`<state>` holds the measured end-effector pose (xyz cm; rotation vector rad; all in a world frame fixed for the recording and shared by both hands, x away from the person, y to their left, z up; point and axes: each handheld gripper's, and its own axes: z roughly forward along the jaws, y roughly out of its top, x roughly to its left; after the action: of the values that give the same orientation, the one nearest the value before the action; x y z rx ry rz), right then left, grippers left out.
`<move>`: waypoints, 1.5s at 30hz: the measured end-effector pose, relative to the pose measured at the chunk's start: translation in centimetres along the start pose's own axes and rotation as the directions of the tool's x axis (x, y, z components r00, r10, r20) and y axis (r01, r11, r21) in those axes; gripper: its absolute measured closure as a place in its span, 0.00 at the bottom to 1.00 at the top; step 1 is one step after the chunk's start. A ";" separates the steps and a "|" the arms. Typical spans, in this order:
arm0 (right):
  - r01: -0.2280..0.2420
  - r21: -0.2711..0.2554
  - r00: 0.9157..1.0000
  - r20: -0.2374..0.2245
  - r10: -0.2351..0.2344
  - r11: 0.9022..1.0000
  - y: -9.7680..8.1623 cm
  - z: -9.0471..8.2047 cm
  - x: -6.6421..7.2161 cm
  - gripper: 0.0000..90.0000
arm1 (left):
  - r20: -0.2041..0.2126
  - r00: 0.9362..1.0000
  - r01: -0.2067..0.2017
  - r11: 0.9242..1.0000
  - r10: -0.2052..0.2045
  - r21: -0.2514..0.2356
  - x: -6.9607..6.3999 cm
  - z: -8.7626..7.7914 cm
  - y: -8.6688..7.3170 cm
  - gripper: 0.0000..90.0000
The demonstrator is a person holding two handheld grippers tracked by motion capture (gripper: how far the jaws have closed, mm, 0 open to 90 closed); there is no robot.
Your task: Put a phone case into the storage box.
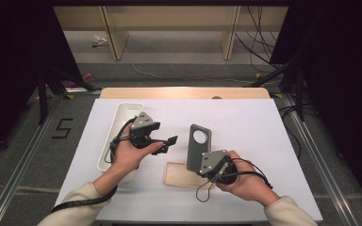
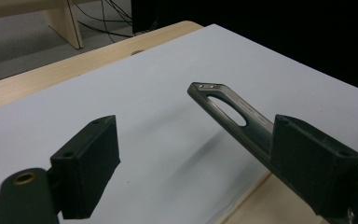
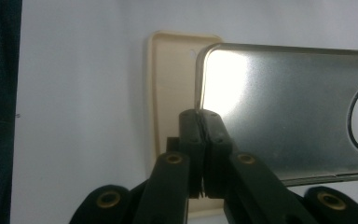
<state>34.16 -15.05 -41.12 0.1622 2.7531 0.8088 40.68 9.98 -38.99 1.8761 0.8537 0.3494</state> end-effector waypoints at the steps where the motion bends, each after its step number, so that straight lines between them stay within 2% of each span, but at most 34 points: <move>1: 0.006 -0.004 1.000 -0.001 -0.006 1.000 0.1 0.0 0.1 0.99 | 0.004 1.000 0.004 1.000 -0.004 0.021 -0.2 0.8 0.6 0.18; 2: 0.006 -0.004 1.000 -0.001 -0.006 1.000 0.1 0.0 0.1 0.99 | 0.004 1.000 0.004 1.000 -0.004 0.021 -0.2 0.8 0.6 0.18; 6: 0.017 -0.006 1.000 -0.001 -0.017 1.000 0.4 0.0 0.3 0.99 | 0.020 0.999 0.034 0.997 -0.035 0.063 -0.2 2.5 1.5 0.21; 10: 0.021 -0.006 1.000 0.001 -0.021 1.000 0.6 0.1 0.5 0.99 | 0.019 0.997 0.066 0.992 -0.068 0.105 -0.1 4.2 2.1 0.26; 15: 0.030 -0.017 1.000 0.002 -0.030 0.999 0.8 0.1 0.6 0.99 | 0.008 0.993 0.116 0.980 -0.119 0.162 0.2 5.6 2.4 0.35; 21: 0.037 -0.011 0.999 0.004 -0.037 0.999 0.9 0.1 0.7 0.99 | 0.022 0.972 0.223 0.954 -0.232 0.201 0.7 6.5 2.0 0.43; 23: 0.034 -0.011 0.999 0.004 -0.034 0.999 1.0 0.1 0.7 0.99 | 0.018 0.973 0.222 0.952 -0.231 0.212 0.8 6.7 1.9 0.47; 24: 0.041 -0.012 0.999 0.005 -0.041 0.999 1.0 0.1 0.7 0.99 | 0.019 0.970 0.234 0.947 -0.244 0.222 0.9 6.9 1.8 0.49; 27: 0.041 -0.013 0.999 0.004 -0.041 0.999 1.1 0.1 0.8 0.99 | 0.016 0.968 0.240 0.942 -0.251 0.234 0.9 7.1 1.7 0.53; 31: 0.048 -0.013 0.999 0.005 -0.048 0.999 1.2 0.1 0.8 0.99 | 0.032 0.960 0.261 0.932 -0.277 0.251 0.9 7.3 1.6 0.59; 32: 0.056 -0.011 0.998 0.020 -0.056 0.998 1.2 0.1 0.9 0.99 | 0.039 0.950 0.290 0.924 -0.308 0.248 0.9 7.4 1.5 0.61; 33: 0.056 -0.011 0.998 0.020 -0.056 0.998 1.2 0.1 0.9 0.99 | 0.039 0.950 0.290 0.924 -0.308 0.248 0.9 7.4 1.5 0.62; 34: 0.055 -0.007 0.998 0.009 -0.055 0.998 1.2 0.1 0.9 0.99 | 0.042 0.947 0.300 0.921 -0.320 0.249 1.0 7.4 1.5 0.62; 37: 0.058 -0.007 0.998 0.010 -0.058 0.998 1.2 0.1 1.0 0.99 | 0.050 0.940 0.313 0.914 -0.336 0.258 1.0 7.4 1.4 0.69; 38: 0.063 -0.004 0.998 0.011 -0.063 0.998 1.3 0.1 1.0 0.99 | 0.055 0.932 0.333 0.907 -0.358 0.257 1.0 7.4 1.4 0.73; 39: 0.063 -0.004 0.998 0.011 -0.063 0.998 1.3 0.1 1.0 0.99 | 0.055 0.932 0.333 0.907 -0.358 0.257 1.0 7.4 1.4 0.74; 40: 0.067 -0.002 0.998 0.008 -0.067 0.998 1.3 0.2 1.0 0.99 | 0.062 0.924 0.350 0.902 -0.377 0.254 0.9 7.3 1.4 0.76; 41: 0.067 -0.002 0.998 0.008 -0.067 0.998 1.3 0.2 1.0 0.99 | 0.062 0.924 0.350 0.902 -0.377 0.254 0.9 7.3 1.4 0.76; 42: 0.069 0.000 0.998 0.008 -0.069 0.998 1.3 0.2 1.0 0.99 | 0.068 0.919 0.360 0.899 -0.387 0.250 0.9 7.2 1.5 0.76; 43: 0.072 0.008 0.997 0.008 -0.072 0.997 1.3 0.4 1.1 0.99 | 0.079 0.909 0.381 0.894 -0.409 0.235 0.7 7.1 1.6 0.79; 44: 0.072 0.008 0.997 0.008 -0.072 0.997 1.3 0.4 1.1 0.99 | 0.079 0.909 0.381 0.894 -0.409 0.235 0.7 7.1 1.6 0.80; 45: 0.071 0.010 0.997 0.006 -0.071 0.997 1.3 0.4 1.2 0.99 | 0.089 0.905 0.390 0.893 -0.417 0.223 0.5 6.9 1.8 0.80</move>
<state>33.21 -13.54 -40.99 0.0684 2.7402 0.7757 45.77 5.25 -40.65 1.8200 1.1923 -0.1272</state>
